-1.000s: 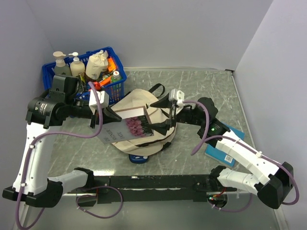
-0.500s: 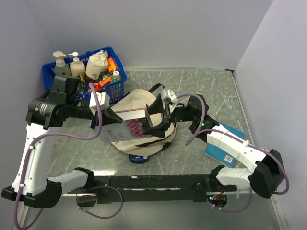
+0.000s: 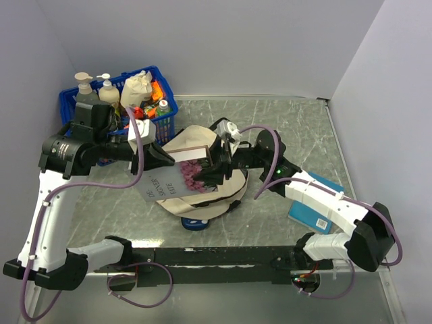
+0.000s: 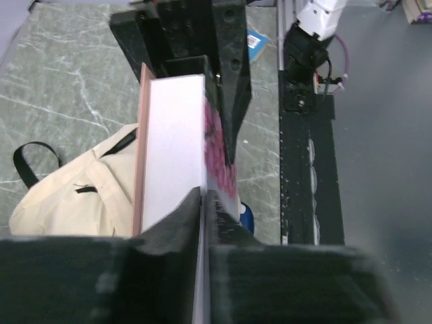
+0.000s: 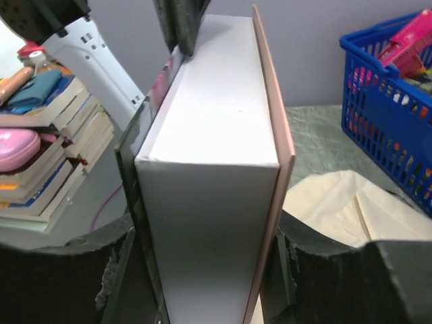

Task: Pack the student bag
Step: Pick up the book from the center of the board, then place the book in the student bag.

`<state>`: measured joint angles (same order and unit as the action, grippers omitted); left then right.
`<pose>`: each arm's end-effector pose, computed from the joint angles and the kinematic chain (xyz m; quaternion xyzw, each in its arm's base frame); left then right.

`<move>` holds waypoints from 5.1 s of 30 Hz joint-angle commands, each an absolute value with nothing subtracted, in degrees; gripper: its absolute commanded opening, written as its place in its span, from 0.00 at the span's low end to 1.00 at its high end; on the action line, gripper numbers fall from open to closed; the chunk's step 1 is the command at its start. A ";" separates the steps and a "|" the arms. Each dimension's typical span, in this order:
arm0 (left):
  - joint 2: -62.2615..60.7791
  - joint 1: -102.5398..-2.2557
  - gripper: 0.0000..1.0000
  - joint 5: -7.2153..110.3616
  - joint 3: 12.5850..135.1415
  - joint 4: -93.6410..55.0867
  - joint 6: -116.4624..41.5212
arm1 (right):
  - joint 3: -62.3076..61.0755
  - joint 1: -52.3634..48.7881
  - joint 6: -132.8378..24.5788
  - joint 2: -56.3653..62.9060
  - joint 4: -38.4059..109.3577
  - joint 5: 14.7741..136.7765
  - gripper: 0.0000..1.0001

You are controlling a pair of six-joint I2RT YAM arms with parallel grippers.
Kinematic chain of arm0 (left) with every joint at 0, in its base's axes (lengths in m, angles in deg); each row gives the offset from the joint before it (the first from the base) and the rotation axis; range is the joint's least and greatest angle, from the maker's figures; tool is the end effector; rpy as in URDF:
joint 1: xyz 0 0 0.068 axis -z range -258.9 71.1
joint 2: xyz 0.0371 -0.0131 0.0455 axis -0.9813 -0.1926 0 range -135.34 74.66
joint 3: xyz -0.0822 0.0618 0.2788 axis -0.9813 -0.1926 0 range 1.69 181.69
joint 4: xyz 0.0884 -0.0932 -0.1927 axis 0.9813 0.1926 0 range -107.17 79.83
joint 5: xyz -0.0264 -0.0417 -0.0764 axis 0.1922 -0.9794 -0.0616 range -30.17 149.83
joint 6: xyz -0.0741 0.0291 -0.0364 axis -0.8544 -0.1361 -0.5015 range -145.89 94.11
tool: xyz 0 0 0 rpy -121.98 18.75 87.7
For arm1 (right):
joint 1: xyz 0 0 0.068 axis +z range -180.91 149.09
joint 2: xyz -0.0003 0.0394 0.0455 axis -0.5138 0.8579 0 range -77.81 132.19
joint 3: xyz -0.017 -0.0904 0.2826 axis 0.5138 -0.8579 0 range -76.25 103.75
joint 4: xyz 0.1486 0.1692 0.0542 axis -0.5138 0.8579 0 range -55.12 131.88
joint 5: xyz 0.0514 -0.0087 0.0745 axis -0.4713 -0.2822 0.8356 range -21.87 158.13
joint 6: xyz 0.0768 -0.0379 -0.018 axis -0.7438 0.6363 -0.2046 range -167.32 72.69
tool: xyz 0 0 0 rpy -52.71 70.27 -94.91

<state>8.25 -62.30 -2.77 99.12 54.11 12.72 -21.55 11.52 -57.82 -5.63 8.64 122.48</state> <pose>0.1140 -0.1059 0.4686 0.5528 0.5857 -0.3941 0.4427 0.1570 0.2291 0.4002 -0.4926 0.4615 0.5671 0.4719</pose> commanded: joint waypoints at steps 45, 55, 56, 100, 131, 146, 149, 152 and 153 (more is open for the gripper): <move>-9.61 -20.27 0.99 51.91 62.60 -2.66 0.04 | -21.67 -3.14 -77.37 -42.83 75.04 45.90 0.00; -13.84 -21.59 0.75 63.52 66.03 -6.09 1.18 | -24.57 -3.23 -77.81 -44.59 75.40 48.71 0.00; -13.67 -21.59 0.69 64.31 65.60 -6.71 1.35 | -25.01 -3.23 -77.99 -44.85 76.09 49.06 0.00; 3.56 -21.33 0.01 54.93 63.93 -3.38 1.00 | -38.29 -19.04 -106.64 -37.21 50.09 95.37 0.00; 2.59 -26.87 0.01 47.35 67.53 -5.92 -8.05 | -32.57 4.85 -116.92 -1.71 14.95 80.52 0.00; 6.72 -29.59 0.01 49.03 59.97 -6.89 -7.61 | -34.94 -0.24 -108.84 -26.02 42.51 77.19 0.00; 7.43 -30.55 0.01 47.80 59.70 -5.93 -8.05 | -42.04 -2.08 -112.16 -30.24 36.23 78.59 0.00; 7.25 -31.78 0.01 41.32 61.54 -0.68 -6.47 | -48.73 -3.05 -118.67 -27.21 19.64 82.19 0.00; 6.38 -31.87 0.01 39.38 63.90 0.92 -5.07 | -49.87 -3.05 -119.81 -25.53 14.54 83.24 0.00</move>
<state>5.54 -30.87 49.05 59.84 -3.98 -7.00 -44.74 -1.99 -113.09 -29.58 34.85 80.36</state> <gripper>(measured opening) 0.075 0.539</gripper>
